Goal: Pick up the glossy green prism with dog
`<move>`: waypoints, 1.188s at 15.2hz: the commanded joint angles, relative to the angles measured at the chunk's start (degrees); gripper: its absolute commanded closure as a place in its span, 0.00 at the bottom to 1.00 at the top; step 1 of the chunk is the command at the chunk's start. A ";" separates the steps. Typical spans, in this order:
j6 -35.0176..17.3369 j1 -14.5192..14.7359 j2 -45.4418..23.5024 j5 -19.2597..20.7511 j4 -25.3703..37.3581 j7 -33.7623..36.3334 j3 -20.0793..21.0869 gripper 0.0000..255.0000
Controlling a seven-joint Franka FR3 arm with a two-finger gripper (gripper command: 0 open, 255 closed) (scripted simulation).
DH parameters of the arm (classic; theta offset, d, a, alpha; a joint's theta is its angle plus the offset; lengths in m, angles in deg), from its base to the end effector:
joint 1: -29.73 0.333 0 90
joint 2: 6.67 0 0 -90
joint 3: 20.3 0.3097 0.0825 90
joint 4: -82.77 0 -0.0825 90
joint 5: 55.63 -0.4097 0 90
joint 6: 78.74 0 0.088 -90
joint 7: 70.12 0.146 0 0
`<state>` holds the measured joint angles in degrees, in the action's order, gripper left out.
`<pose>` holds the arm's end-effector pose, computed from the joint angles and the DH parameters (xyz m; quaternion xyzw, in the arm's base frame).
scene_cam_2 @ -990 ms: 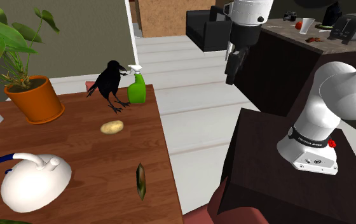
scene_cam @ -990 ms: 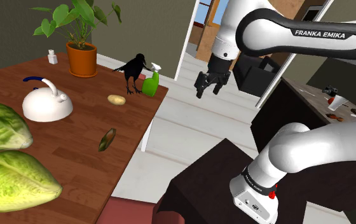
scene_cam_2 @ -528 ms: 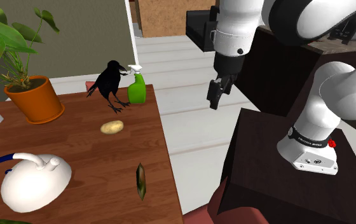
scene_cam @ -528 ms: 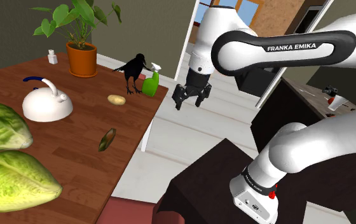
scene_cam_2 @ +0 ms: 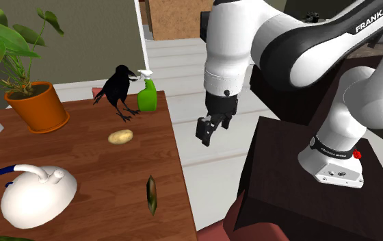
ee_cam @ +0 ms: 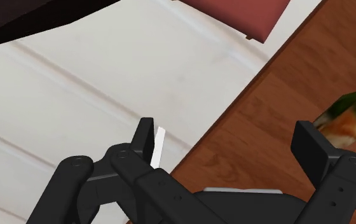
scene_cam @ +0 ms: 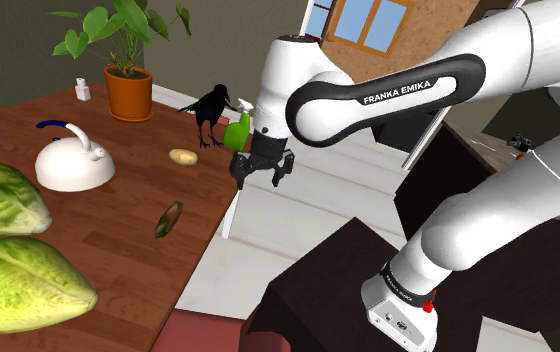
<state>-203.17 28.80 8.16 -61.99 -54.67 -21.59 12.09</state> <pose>0.4118 0.2536 0.3395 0.9821 -0.1871 0.0136 0.0187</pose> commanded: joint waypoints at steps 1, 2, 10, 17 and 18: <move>-2.93 -0.74 -4.89 2.17 1.81 4.76 2.22 0.00; -4.08 -1.03 -7.42 3.67 2.98 7.27 3.19 0.00; -9.13 2.40 -28.98 20.09 15.64 28.31 4.18 0.00; -8.89 11.36 -45.61 28.97 31.21 40.03 -1.59 0.00; -8.63 12.60 -47.88 29.68 33.78 41.15 -2.38 0.00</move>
<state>-211.85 39.94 -36.94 -33.43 -23.70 18.07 10.70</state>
